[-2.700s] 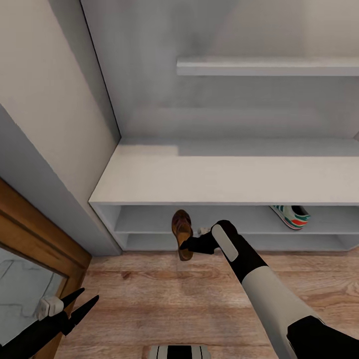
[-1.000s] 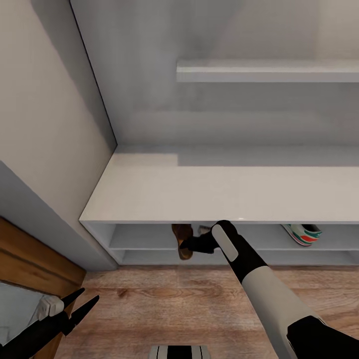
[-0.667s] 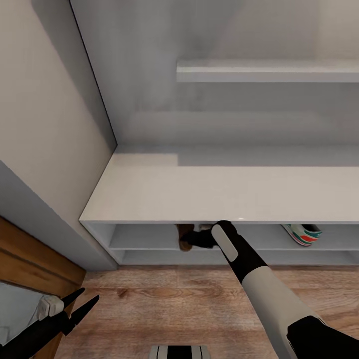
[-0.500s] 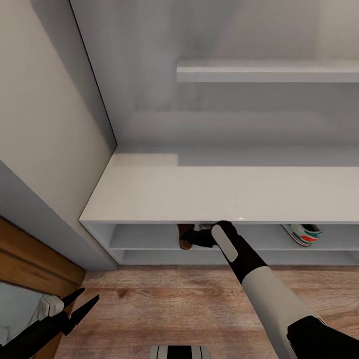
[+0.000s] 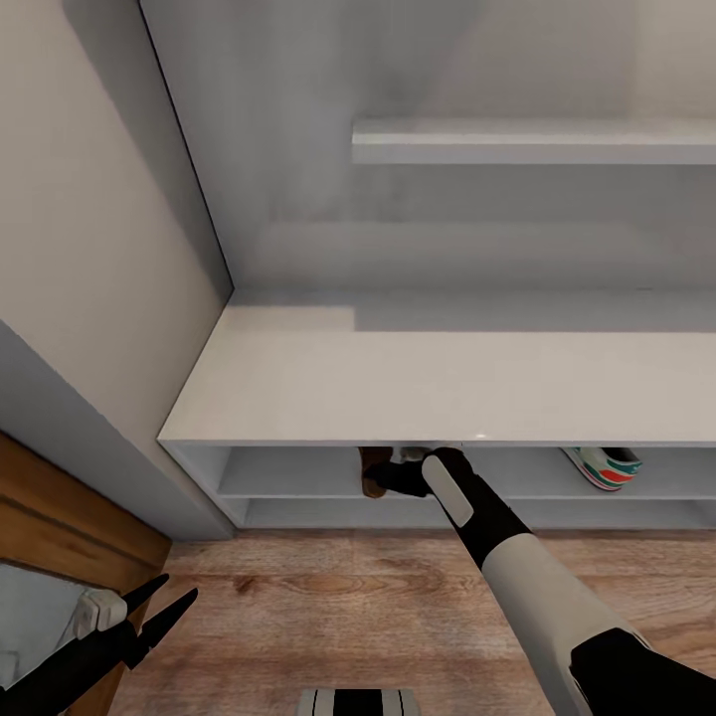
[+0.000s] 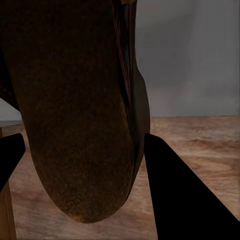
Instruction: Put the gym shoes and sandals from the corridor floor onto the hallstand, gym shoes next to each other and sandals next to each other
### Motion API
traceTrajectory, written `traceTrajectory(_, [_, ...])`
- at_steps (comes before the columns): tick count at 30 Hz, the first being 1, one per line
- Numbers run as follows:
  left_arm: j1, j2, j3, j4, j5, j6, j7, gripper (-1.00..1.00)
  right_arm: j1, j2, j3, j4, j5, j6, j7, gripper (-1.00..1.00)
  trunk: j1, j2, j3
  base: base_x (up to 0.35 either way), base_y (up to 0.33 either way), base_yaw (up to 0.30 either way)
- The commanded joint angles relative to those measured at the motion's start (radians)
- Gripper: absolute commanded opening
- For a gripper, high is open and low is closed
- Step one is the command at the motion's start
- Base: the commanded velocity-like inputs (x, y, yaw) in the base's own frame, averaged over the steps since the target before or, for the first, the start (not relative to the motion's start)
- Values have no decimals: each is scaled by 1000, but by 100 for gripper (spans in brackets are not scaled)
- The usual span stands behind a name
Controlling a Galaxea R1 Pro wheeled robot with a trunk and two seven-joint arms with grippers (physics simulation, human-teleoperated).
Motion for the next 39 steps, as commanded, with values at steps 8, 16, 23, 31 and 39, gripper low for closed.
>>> traceTrajectory(8, [0, 0, 0, 0, 1, 0, -1, 100, 0, 0, 0, 2, -3, -3, -1, -100, 0, 0, 0, -32, 0, 0])
traceTrajectory(16, [0, 0, 0, 0, 1, 0, -1, 100, 0, 0, 0, 1, -3, -3, -1, -100, 0, 0, 0, -175, 0, 0])
traceTrajectory(23, [0, 0, 0, 0, 1, 0, -1, 100, 0, 0, 1, 2, -3, -3, -1, -100, 0, 0, 0, -19, 0, 0])
traceTrajectory(31, [0, 0, 0, 0, 1, 0, -1, 100, 0, 0, 2, 2, -3, -5, -1, -100, 0, 0, 0, -1, 0, 0])
traceTrajectory(39, [0, 0, -1, 0, 1, 0, -1, 100, 0, 0, 3, 2, -3, -37, -1, -100, 0, 0, 0, 0, 0, 0])
